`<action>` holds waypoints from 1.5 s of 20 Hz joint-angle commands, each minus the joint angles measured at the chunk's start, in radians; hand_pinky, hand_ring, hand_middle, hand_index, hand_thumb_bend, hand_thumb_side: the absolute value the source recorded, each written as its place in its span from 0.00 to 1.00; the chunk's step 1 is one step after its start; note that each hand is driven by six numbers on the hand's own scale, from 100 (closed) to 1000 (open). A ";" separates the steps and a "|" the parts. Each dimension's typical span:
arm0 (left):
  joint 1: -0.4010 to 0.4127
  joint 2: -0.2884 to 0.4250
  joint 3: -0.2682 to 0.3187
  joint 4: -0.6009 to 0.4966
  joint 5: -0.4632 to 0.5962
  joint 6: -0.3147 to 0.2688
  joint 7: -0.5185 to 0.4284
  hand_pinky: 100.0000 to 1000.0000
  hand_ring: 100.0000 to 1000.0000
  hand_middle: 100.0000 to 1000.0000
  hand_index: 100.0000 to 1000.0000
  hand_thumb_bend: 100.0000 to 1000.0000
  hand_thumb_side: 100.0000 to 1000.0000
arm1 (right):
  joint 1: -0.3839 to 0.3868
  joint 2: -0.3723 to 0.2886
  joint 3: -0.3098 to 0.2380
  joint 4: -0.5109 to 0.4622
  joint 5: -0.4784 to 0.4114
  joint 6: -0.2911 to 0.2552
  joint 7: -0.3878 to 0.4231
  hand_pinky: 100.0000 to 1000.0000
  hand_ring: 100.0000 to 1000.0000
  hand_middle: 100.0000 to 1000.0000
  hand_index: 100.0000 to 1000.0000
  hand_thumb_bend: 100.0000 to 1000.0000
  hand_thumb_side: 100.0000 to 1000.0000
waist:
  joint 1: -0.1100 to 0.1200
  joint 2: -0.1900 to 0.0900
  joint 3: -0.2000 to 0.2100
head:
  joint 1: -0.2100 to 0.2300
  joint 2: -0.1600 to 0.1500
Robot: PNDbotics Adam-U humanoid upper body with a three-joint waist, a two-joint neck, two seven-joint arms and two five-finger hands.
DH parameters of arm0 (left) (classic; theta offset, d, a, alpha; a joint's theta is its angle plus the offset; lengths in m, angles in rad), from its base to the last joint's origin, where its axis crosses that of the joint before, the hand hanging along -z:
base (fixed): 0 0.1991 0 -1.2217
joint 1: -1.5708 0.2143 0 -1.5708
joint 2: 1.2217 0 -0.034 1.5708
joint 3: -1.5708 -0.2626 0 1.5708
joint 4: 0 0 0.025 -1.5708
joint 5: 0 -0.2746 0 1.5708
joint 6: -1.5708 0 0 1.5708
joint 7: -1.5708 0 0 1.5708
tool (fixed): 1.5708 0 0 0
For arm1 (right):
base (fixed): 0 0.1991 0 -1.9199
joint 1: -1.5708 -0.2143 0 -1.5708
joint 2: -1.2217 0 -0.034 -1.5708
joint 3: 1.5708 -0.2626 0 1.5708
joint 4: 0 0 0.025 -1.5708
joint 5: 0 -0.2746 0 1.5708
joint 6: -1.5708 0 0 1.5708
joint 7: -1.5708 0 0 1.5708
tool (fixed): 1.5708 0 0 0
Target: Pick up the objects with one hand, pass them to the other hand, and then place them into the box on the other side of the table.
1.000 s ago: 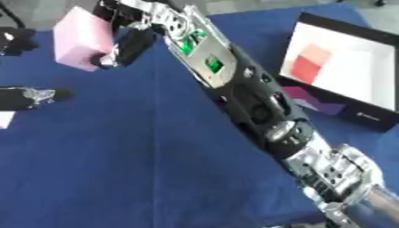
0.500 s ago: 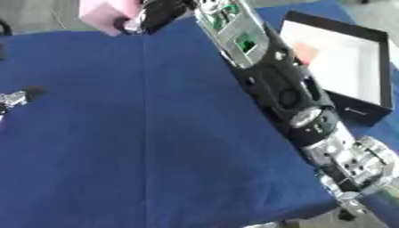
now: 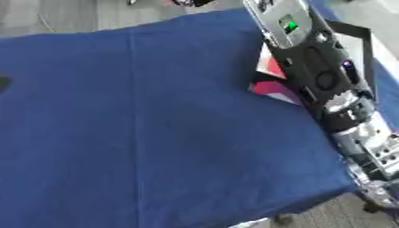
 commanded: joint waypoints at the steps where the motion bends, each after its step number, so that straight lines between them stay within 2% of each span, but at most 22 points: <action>1: -0.008 0.033 0.022 -0.027 0.016 0.002 0.023 0.79 0.74 0.64 0.79 0.59 0.49 | 0.001 -0.075 -0.038 0.018 -0.009 -0.002 -0.030 0.89 0.68 0.39 0.51 0.27 0.00 | 0.013 -0.040 -0.001 | -0.021 -0.006; 4: -0.008 0.036 0.032 -0.037 0.024 0.004 0.041 0.79 0.73 0.64 0.79 0.58 0.49 | 0.025 -0.114 -0.057 0.039 -0.014 -0.007 -0.048 0.89 0.68 0.39 0.51 0.27 0.00 | 0.015 -0.041 -0.003 | -0.037 -0.031; 9: -0.013 0.040 0.039 -0.046 0.031 0.008 0.054 0.79 0.74 0.64 0.79 0.58 0.49 | 0.065 -0.159 -0.078 0.053 -0.022 -0.013 -0.069 0.89 0.68 0.39 0.51 0.27 0.00 | 0.019 -0.039 -0.007 | -0.052 -0.096; 12: -0.015 0.041 0.040 -0.049 0.031 0.010 0.056 0.79 0.74 0.64 0.79 0.58 0.49 | 0.086 -0.178 -0.086 0.061 -0.018 -0.013 -0.078 0.89 0.68 0.39 0.51 0.27 0.00 | 0.021 -0.039 -0.008 | -0.051 -0.115; 15: -0.015 0.043 0.043 -0.051 0.031 0.011 0.059 0.79 0.73 0.64 0.79 0.58 0.49 | 0.109 -0.195 -0.097 0.076 -0.014 -0.012 -0.091 0.88 0.68 0.39 0.51 0.25 0.00 | 0.023 -0.040 -0.008 | -0.051 -0.117; 16: -0.014 0.044 0.044 -0.052 0.031 0.012 0.060 0.79 0.73 0.64 0.79 0.58 0.49 | 0.117 -0.202 -0.100 0.082 -0.012 -0.012 -0.095 0.88 0.68 0.39 0.51 0.27 0.00 | 0.023 -0.040 -0.009 | -0.052 -0.116; 20: -0.013 0.047 0.051 -0.055 0.033 0.013 0.068 0.79 0.73 0.63 0.79 0.58 0.49 | 0.156 -0.227 -0.114 0.100 -0.002 -0.012 -0.110 0.88 0.68 0.39 0.51 0.27 0.00 | 0.025 -0.039 -0.010 | -0.059 -0.111; 30: -0.010 0.051 0.061 -0.061 0.040 0.015 0.084 0.79 0.73 0.63 0.79 0.58 0.48 | 0.254 -0.282 -0.145 0.138 0.034 -0.010 -0.137 0.88 0.68 0.39 0.50 0.27 0.00 | 0.027 -0.037 -0.014 | -0.093 -0.083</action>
